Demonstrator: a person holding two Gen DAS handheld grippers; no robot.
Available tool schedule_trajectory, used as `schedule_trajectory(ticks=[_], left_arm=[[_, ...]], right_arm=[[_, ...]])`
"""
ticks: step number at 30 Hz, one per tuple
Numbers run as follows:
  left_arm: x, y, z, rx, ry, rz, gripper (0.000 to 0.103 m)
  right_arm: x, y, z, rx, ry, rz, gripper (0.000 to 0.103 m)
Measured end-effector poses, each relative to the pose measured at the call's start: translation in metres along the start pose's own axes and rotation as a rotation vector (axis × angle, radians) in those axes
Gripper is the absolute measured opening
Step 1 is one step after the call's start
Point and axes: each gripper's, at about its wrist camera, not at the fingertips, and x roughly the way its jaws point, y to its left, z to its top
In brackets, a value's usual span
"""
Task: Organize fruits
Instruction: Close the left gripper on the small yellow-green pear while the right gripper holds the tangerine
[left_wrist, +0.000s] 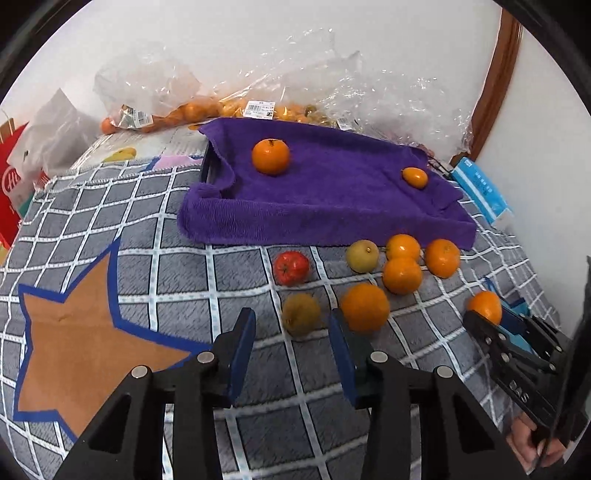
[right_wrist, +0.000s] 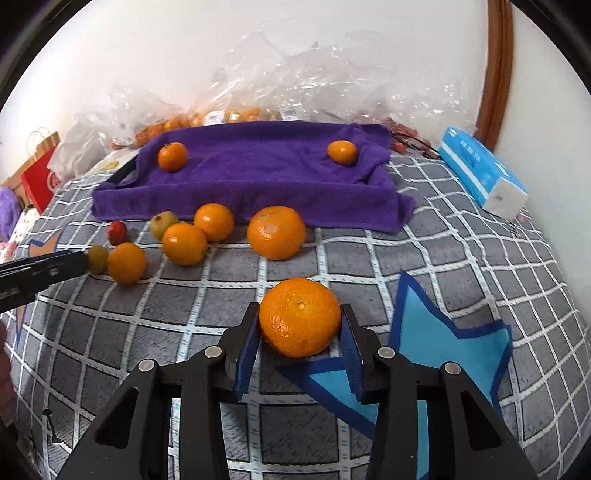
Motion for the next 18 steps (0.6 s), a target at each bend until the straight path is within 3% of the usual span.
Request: schedule_trajectory(ticks=[6,12,18], left_arm=[[0.016,0.001,0.003,-0.026,0.035,-0.019,0.023],[-0.001,0.012,0.002,-0.029,0.01,-0.022,0.023],[-0.002,0.033,-0.008,-0.055,0.055,0.026,0.023]], right_arm=[[0.003,0.007,0.0,-0.03,0.015,-0.005,0.041],[0.003,0.008,-0.001,-0.036,0.017,-0.019,0.041],[0.005,0.009,0.0,-0.039,0.024,-0.027,0.041]])
